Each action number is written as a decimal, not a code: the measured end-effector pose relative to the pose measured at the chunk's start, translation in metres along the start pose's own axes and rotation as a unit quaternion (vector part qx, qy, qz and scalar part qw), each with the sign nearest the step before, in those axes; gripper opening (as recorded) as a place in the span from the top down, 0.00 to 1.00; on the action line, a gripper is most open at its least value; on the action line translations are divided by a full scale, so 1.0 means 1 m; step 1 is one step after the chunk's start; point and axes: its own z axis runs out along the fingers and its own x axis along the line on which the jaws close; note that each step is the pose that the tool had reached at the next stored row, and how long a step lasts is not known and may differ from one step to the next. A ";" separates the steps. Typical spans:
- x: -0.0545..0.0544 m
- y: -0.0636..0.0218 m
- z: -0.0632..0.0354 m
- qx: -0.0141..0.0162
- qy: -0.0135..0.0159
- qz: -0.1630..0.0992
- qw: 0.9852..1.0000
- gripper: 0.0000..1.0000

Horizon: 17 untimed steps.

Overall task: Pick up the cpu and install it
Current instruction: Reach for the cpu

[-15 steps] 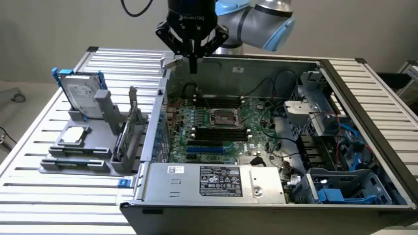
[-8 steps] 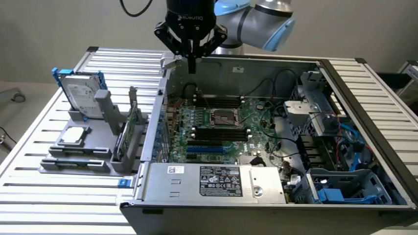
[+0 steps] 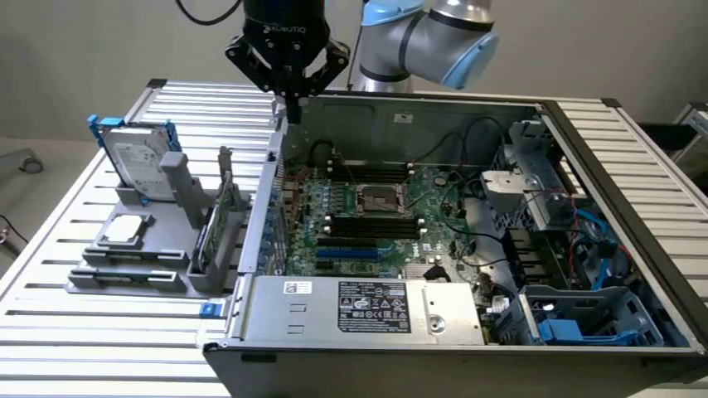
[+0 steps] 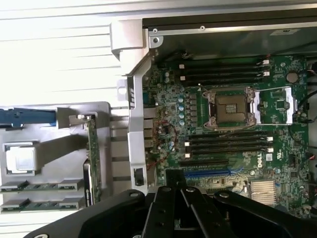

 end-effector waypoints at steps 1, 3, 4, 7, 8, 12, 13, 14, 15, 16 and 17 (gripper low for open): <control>0.005 -0.0001 0.0002 0.000 0.000 0.000 1.000 0.89; 0.014 -0.0003 0.0008 0.000 0.001 0.000 1.000 0.89; 0.018 -0.0004 0.0010 0.000 0.001 0.000 1.000 0.89; 0.032 -0.0003 0.0021 0.000 0.002 0.000 1.000 0.89; 0.036 -0.0003 0.0025 0.000 0.003 0.000 1.000 0.89; 0.055 0.0001 0.0043 0.000 0.005 0.000 1.000 0.89; 0.059 0.0002 0.0048 0.000 0.005 0.000 1.000 0.89; 0.064 0.0004 0.0052 0.000 0.005 0.000 1.000 0.89; 0.068 0.0005 0.0057 0.000 0.006 0.000 1.000 0.89; 0.073 0.0006 0.0063 0.000 0.006 0.000 1.000 0.89; 0.078 0.0008 0.0066 0.001 0.007 0.000 1.000 0.89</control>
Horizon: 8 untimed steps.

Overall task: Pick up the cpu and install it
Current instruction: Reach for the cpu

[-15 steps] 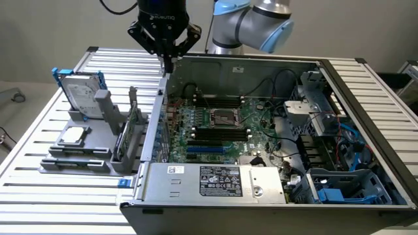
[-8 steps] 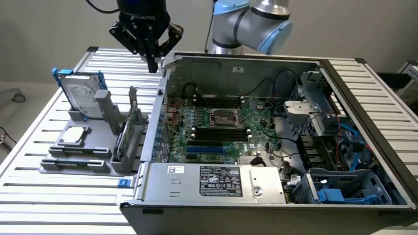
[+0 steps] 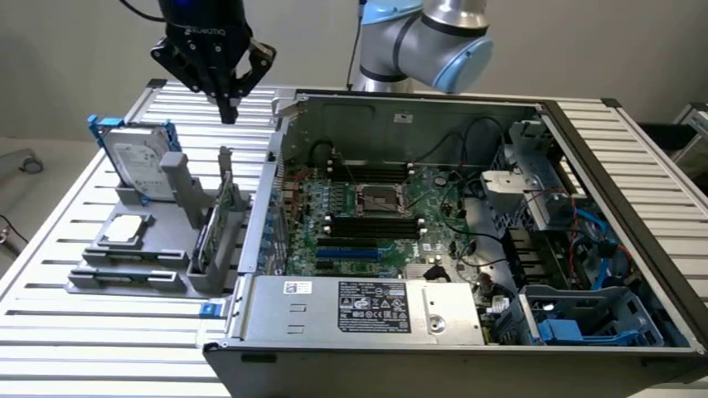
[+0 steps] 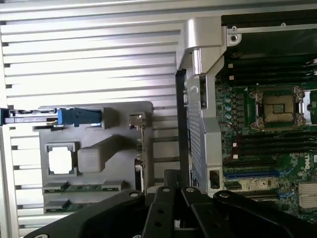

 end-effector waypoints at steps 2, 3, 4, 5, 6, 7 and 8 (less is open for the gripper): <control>0.009 0.0002 0.0011 0.000 0.001 0.000 1.000 0.89; 0.014 0.0004 0.0016 0.000 0.002 0.000 1.000 0.89; 0.018 0.0006 0.0021 0.000 0.002 0.000 1.000 0.89; 0.023 0.0007 0.0028 0.000 0.002 0.000 1.000 0.89; 0.027 0.0009 0.0033 0.000 0.003 0.000 1.000 0.89; 0.032 0.0011 0.0039 0.000 0.003 0.000 1.000 0.89; 0.037 0.0013 0.0045 0.000 0.003 0.000 1.000 0.89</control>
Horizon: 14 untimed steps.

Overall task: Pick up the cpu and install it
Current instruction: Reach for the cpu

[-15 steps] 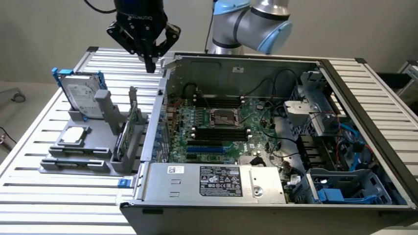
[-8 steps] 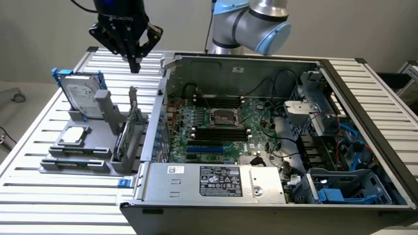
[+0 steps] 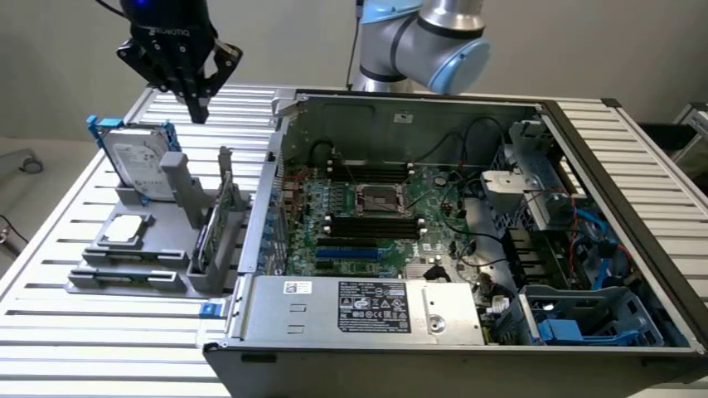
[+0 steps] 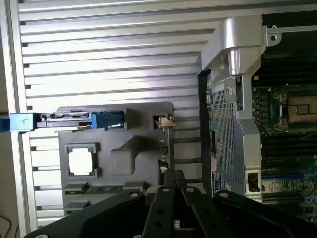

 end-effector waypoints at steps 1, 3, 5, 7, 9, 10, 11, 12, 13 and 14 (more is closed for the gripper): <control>0.004 0.0002 0.0006 0.000 0.000 0.000 1.000 0.89; 0.014 0.0006 0.0019 0.000 0.001 0.000 1.000 0.89; 0.023 0.0011 0.0032 0.000 0.001 0.000 1.000 0.89; 0.032 0.0015 0.0046 0.000 0.002 0.000 1.000 0.89; 0.041 0.0019 0.0060 0.000 0.002 0.000 1.000 0.89; 0.046 0.0021 0.0066 0.000 0.002 0.000 1.000 0.89; 0.050 0.0023 0.0073 0.000 0.002 0.000 1.000 0.89; 0.055 0.0025 0.0080 0.000 0.003 0.000 1.000 0.89; 0.059 0.0027 0.0086 0.000 0.003 0.000 1.000 0.89; 0.064 0.0029 0.0093 0.000 0.003 0.000 1.000 0.89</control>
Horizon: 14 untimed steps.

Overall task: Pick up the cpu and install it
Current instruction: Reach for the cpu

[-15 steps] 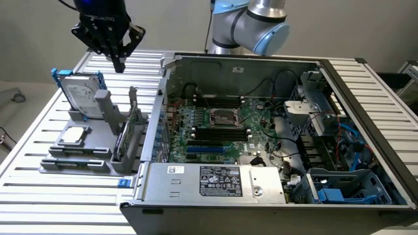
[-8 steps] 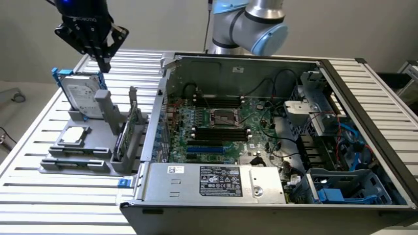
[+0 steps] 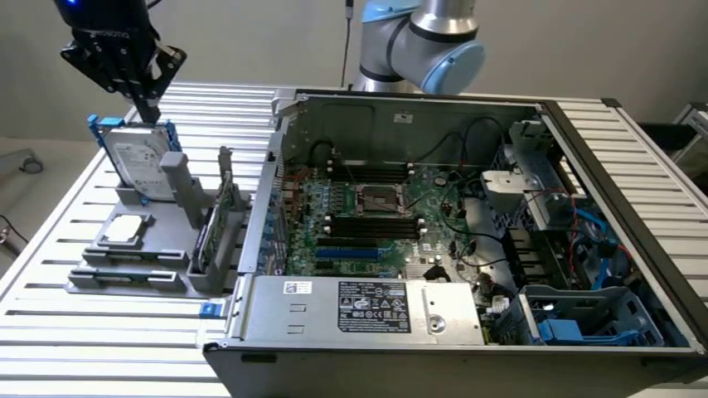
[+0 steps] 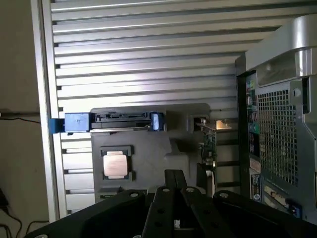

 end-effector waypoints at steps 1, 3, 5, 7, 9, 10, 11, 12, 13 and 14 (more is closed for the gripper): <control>0.005 0.0002 0.0008 0.000 0.000 0.000 1.000 0.89; 0.014 0.0006 0.0022 0.000 0.001 0.000 1.000 0.89; 0.023 0.0010 0.0038 0.000 0.001 0.000 1.000 0.89; 0.032 0.0014 0.0054 0.000 0.001 0.000 1.000 0.89; 0.041 0.0017 0.0071 0.000 0.001 0.000 1.000 0.89; 0.045 0.0018 0.0081 0.000 0.001 0.000 1.000 0.89; 0.050 0.0019 0.0092 0.000 0.001 0.000 1.000 0.89; 0.055 0.0020 0.0103 0.000 0.002 0.000 1.000 0.89; 0.059 0.0020 0.0114 0.000 0.002 0.000 1.000 0.89; 0.064 0.0020 0.0125 0.000 0.002 0.000 1.000 0.89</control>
